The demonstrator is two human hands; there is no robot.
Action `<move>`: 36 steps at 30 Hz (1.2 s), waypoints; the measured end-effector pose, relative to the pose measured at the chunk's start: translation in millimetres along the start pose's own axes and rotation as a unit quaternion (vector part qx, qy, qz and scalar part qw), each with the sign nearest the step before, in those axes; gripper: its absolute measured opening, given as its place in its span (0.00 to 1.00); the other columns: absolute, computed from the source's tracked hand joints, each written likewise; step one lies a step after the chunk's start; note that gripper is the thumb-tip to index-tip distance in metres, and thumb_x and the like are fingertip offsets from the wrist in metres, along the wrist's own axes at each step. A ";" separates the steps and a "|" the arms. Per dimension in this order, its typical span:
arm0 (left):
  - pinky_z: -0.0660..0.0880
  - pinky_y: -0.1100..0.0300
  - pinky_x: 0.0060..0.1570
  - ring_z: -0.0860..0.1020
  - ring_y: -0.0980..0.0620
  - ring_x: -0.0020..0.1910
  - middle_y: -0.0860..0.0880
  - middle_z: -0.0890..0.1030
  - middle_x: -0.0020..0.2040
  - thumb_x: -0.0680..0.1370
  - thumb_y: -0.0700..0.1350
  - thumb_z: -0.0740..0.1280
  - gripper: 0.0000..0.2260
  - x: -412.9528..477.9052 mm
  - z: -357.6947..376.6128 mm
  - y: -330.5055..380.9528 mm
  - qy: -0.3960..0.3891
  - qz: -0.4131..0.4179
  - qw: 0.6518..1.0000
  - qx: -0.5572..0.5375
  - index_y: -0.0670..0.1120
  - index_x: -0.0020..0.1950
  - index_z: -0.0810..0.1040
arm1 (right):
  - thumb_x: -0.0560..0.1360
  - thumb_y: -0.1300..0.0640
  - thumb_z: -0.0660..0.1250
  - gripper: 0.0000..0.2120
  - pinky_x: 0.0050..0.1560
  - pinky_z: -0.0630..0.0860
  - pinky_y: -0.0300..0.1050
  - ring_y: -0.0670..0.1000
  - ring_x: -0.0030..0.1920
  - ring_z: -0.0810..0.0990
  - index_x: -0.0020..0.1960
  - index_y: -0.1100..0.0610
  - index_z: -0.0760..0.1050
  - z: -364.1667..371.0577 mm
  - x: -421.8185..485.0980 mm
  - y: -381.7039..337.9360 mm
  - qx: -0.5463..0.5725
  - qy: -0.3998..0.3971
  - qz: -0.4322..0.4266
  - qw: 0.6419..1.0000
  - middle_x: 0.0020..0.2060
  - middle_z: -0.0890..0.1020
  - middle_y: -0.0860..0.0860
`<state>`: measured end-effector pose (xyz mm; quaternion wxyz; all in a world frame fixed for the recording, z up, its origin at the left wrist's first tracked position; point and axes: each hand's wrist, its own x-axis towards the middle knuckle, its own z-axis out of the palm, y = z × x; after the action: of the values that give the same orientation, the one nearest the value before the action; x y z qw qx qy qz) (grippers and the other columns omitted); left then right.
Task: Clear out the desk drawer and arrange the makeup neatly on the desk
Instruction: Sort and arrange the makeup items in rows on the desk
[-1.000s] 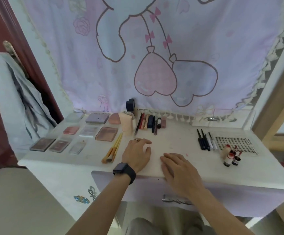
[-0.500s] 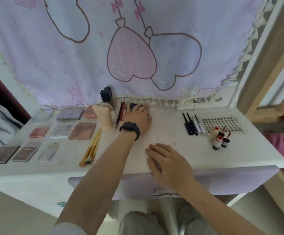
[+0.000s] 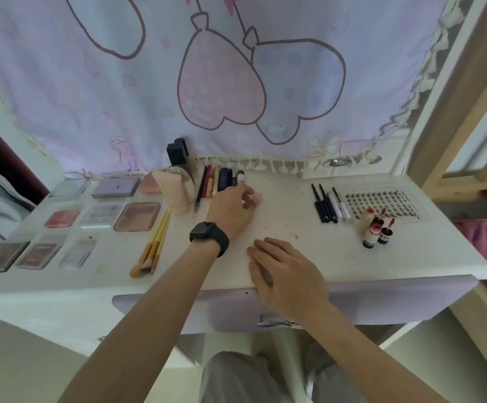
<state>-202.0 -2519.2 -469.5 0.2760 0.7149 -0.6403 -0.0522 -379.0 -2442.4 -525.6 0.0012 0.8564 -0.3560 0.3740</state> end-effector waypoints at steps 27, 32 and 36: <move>0.75 0.55 0.41 0.77 0.55 0.41 0.57 0.76 0.45 0.84 0.58 0.48 0.14 -109.6 15.4 68.8 0.032 0.027 0.983 -0.179 0.54 0.48 0.69 | 0.80 0.32 0.53 0.21 0.42 0.70 0.27 0.33 0.43 0.79 0.43 0.41 0.79 -54.3 19.4 34.5 0.255 -0.073 0.292 0.919 0.38 0.81 0.27; 0.78 0.48 0.40 0.81 0.51 0.38 0.55 0.83 0.39 0.76 0.62 0.45 0.20 -98.4 26.3 67.8 0.035 -0.067 0.972 -0.223 0.51 0.39 0.68 | 0.77 0.29 0.45 0.28 0.47 0.76 0.38 0.42 0.44 0.81 0.43 0.39 0.80 -38.5 14.5 33.4 0.201 -0.060 0.269 0.940 0.40 0.86 0.41; 0.78 0.47 0.43 0.82 0.49 0.39 0.52 0.85 0.41 0.76 0.62 0.43 0.25 -97.1 29.3 65.4 0.033 -0.077 0.972 -0.221 0.46 0.40 0.71 | 0.79 0.31 0.44 0.31 0.46 0.78 0.43 0.44 0.42 0.82 0.43 0.43 0.82 -33.9 10.7 35.7 0.185 -0.037 0.248 0.950 0.40 0.86 0.45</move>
<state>-289.5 -2438.9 -491.1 0.4433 0.6848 -0.5464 -0.1894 -417.5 -2466.5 -503.7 -0.2631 0.7394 -0.4820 0.3896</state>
